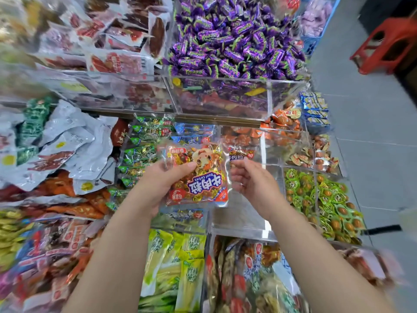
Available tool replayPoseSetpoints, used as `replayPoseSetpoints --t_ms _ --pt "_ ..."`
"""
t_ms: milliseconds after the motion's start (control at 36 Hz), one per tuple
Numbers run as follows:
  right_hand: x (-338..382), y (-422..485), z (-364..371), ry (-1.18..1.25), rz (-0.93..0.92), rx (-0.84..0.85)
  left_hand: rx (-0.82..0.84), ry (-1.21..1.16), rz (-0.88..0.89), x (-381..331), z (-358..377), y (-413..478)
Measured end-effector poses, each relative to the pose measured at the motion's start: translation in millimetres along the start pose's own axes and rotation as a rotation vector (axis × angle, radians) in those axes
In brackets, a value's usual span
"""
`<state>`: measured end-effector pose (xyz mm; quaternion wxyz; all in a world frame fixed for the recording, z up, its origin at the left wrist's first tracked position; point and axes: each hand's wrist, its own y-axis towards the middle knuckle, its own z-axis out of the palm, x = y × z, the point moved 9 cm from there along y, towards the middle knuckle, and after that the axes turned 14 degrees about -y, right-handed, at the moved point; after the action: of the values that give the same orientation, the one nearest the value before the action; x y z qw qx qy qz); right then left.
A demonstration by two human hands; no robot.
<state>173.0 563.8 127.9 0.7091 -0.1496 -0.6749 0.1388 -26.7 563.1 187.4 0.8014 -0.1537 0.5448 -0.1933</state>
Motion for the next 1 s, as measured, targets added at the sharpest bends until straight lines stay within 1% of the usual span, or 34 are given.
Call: replayPoseSetpoints --t_ms 28,56,83,139,194,250,278,333,389,444,472,500,528,556,583,611,694,778,889,944,1000 --pt "7 -10 13 -0.045 -0.002 0.082 0.005 0.024 0.005 2 2 -3" --pt "12 -19 22 -0.124 -0.022 0.129 0.000 0.050 0.013 4 2 -5" --pt "16 -27 26 -0.226 -0.056 0.138 -0.007 0.077 0.020 7 2 -7" --pt "16 -43 29 -0.393 -0.098 0.100 -0.009 0.108 0.029 13 3 -12" --pt "12 -56 29 -0.448 -0.080 0.067 -0.004 0.142 0.027 20 5 -18" --pt "6 -64 27 -0.428 -0.047 0.081 -0.036 0.152 0.056 21 4 -26" --pt "4 -67 24 -0.406 -0.031 0.087 -0.081 0.186 0.071 20 1 -29" --pt "-3 -70 10 -0.274 0.001 0.073 -0.184 0.252 0.081 20 -9 -31" --pt "-12 -71 -13 -0.083 0.065 0.014 -0.258 0.221 0.091 19 -23 -31" --pt "-18 -70 -38 0.054 0.106 -0.048 -0.267 0.159 0.100 17 -29 -31" --pt "-20 -69 -49 0.071 0.124 -0.068 -0.264 0.131 0.094 17 -31 -30" --pt "-22 -70 -58 0.031 0.143 -0.074 -0.272 0.114 0.090 16 -34 -29" --pt "-22 -71 -65 -0.087 0.155 -0.078 -0.278 0.102 0.102 13 -36 -30" --pt "-20 -71 -71 -0.269 0.154 -0.093 -0.289 0.093 0.112 11 -38 -30" --pt "-14 -70 -78 -0.450 0.135 -0.123 -0.298 0.081 0.115 11 -40 -29" --pt "-8 -67 -83 -0.581 0.107 -0.166 -0.305 0.067 0.117 10 -41 -28" --pt "12 -48 -92 -0.767 0.023 -0.288 -0.301 0.034 0.123 8 -40 -24" --pt "25 -21 -89 -0.993 -0.014 -0.343 -0.288 0.052 0.110 6 -39 -19" --pt "31 22 -71 -1.246 -0.058 -0.311 -0.286 0.065 0.096 -1 -38 -9" --pt "30 41 -54 -1.424 -0.097 -0.253 -0.289 0.056 0.089 -4 -40 -2" --pt "23 59 -33 -1.624 -0.138 -0.155 -0.281 0.055 0.081 -7 -42 6"
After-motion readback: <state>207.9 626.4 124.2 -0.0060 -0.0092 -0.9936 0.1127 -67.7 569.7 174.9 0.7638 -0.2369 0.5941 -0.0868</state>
